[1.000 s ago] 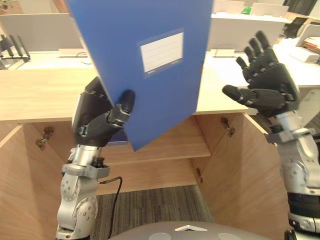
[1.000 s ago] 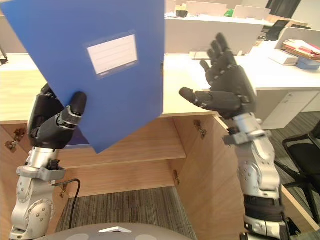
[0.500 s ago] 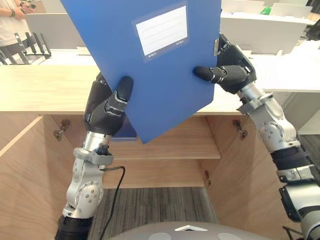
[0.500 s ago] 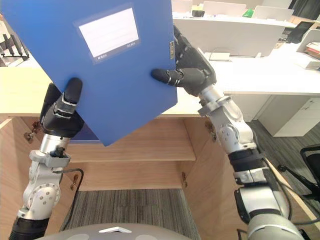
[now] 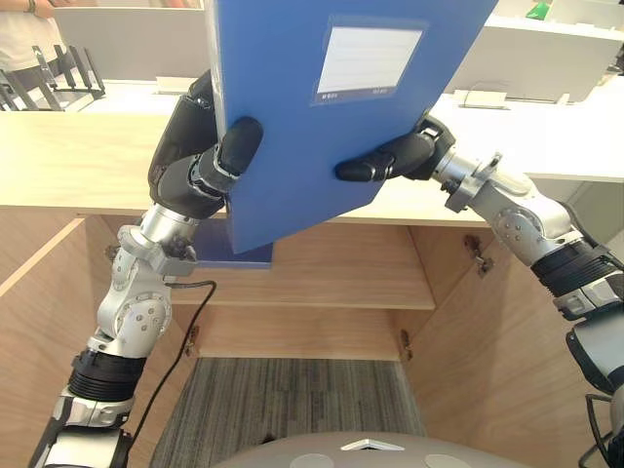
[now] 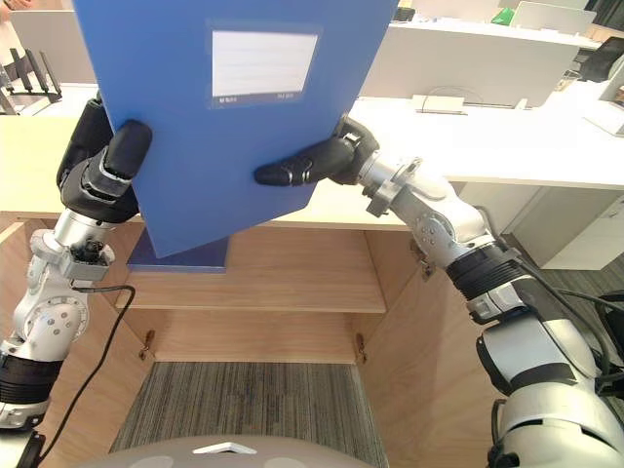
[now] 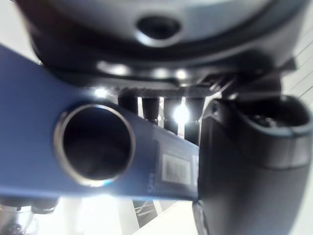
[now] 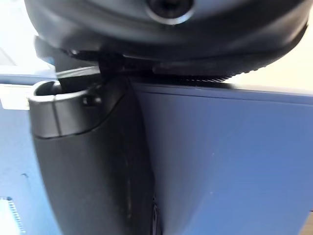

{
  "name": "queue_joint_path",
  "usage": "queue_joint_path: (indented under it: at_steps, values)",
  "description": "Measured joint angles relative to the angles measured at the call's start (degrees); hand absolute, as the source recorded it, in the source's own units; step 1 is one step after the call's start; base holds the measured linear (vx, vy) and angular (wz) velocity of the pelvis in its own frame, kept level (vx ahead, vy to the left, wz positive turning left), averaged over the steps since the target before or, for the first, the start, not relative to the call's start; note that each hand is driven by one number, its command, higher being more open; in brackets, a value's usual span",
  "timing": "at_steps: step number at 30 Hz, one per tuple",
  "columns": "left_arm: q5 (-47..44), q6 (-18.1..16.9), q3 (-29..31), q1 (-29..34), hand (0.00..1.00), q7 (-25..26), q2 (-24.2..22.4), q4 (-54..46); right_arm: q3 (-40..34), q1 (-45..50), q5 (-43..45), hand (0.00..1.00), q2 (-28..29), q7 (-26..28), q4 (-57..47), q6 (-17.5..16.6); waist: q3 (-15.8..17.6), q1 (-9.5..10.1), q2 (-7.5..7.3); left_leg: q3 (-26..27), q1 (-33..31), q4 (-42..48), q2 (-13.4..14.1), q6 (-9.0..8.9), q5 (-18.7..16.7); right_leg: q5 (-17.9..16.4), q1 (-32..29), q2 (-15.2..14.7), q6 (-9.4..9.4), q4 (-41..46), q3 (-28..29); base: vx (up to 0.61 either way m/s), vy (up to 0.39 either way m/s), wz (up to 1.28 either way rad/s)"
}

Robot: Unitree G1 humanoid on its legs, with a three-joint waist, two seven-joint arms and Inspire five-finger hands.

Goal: Walk over to the cabinet, pick up the folder, carry it to the office cabinet, place the folder inside the office cabinet, then close the office cabinet door

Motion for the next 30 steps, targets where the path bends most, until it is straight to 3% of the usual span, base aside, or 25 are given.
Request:
queue_joint_path:
  at_steps: [5, 8, 10, 12, 16, 17, 20, 24, 28, 30]
  values:
    - [-0.4, 0.1, -2.1, -0.1, 0.00, -2.0, 5.0, 2.0, 5.9, 0.5, -0.2, 0.00, -3.7, 0.0, -1.7, 3.3, 0.0, 0.11, -0.54, 0.6, 0.1, 0.0, 0.4, -0.85, -0.6, -0.5, -1.0, 0.2, -0.82, 1.3, 0.9, -0.05, -0.003, -0.08]
    - [-2.8, -0.5, -2.1, 1.2, 0.00, -4.4, 5.4, 1.9, -3.6, 10.0, -0.8, 0.00, -3.5, 0.1, -9.6, 4.0, 0.0, 0.66, -1.19, 0.7, 0.0, 0.0, 0.7, -1.10, -0.7, -1.1, -1.5, 0.5, -1.71, 2.2, 1.3, 0.00, 0.000, 0.00]
    - [-6.0, -1.5, -2.1, 4.5, 0.00, -5.8, 5.2, 1.5, -9.5, 16.3, -3.0, 0.00, -1.6, 0.1, -14.7, 4.0, 0.0, 0.67, -1.24, 0.7, 0.0, 0.1, 0.9, -1.27, -0.8, -1.2, -1.8, 0.7, -2.00, 2.8, 1.5, 0.00, -0.008, -0.02]
    - [-7.4, -1.7, -2.1, 9.1, 0.00, -5.8, 3.0, -0.3, -15.2, 22.2, -5.5, 0.00, 5.2, -0.2, -16.4, 4.0, 0.0, 0.11, -1.35, 0.6, 0.0, 0.1, 1.2, -1.45, -0.9, -1.4, -1.9, 0.9, -2.24, 3.2, 1.6, 0.00, 0.000, 0.00]
    - [-7.1, -1.7, -2.0, 16.4, 0.00, -3.8, -2.7, -1.6, -17.3, 26.0, -9.8, 0.00, 12.2, -3.1, -16.3, 4.0, 0.0, -0.26, -1.26, 0.6, 0.0, 0.1, 1.5, -1.70, -0.8, -1.4, -1.7, 1.3, -2.23, 3.2, 1.6, 0.00, 0.000, 0.00]
    - [-7.2, -1.7, -2.0, 18.2, 1.00, -2.6, -4.2, -1.7, -16.9, 26.3, -9.8, 0.00, 12.6, -4.1, -16.3, 4.0, 0.0, -0.29, -1.25, 0.5, 0.0, 0.1, 1.7, -1.79, -0.8, -1.4, -1.7, 1.4, -2.23, 3.2, 1.6, 0.00, 0.000, 0.00]
    - [-7.3, -1.7, -2.1, 22.7, 1.00, -0.3, -7.7, -4.0, -16.7, 27.3, -9.8, 0.00, 14.7, -5.5, -16.3, 3.5, 0.0, -0.45, -1.24, 0.4, 0.0, 0.0, 1.8, -1.88, -0.7, -1.8, -1.9, 1.6, -2.38, 3.4, 1.5, 0.00, 0.000, 0.00]
    - [-7.1, -1.7, -3.3, 25.0, 1.00, 0.5, -11.8, -8.5, -16.7, 30.5, -6.6, 0.00, 25.0, -4.9, -12.9, 1.5, 0.2, -0.63, -0.99, 0.1, 0.0, 0.0, 1.8, -1.51, -0.3, -1.9, -1.9, 1.6, -2.19, 3.6, 1.2, -0.01, -0.007, 0.03]
    - [-6.4, -1.7, -2.6, 29.2, 1.00, 0.7, -8.4, -7.7, -13.6, 31.5, -6.3, 0.00, 27.0, -3.5, -8.0, -0.2, 0.5, -1.69, -0.36, -0.1, 0.0, 0.0, 1.6, -1.33, -0.1, -1.8, -1.8, 1.4, -2.02, 3.5, 0.9, 0.00, 0.000, 0.01]
    - [-3.7, -1.0, -1.6, 31.7, 1.00, -1.1, -6.6, -2.6, -10.2, 33.5, -5.8, 0.00, 26.8, -3.7, -4.2, -0.8, 0.6, -1.87, -0.25, -0.1, 0.0, 0.0, 1.8, -1.38, -0.2, -1.6, -1.5, 1.5, -1.74, 2.7, 0.9, 0.00, 0.000, 0.00]
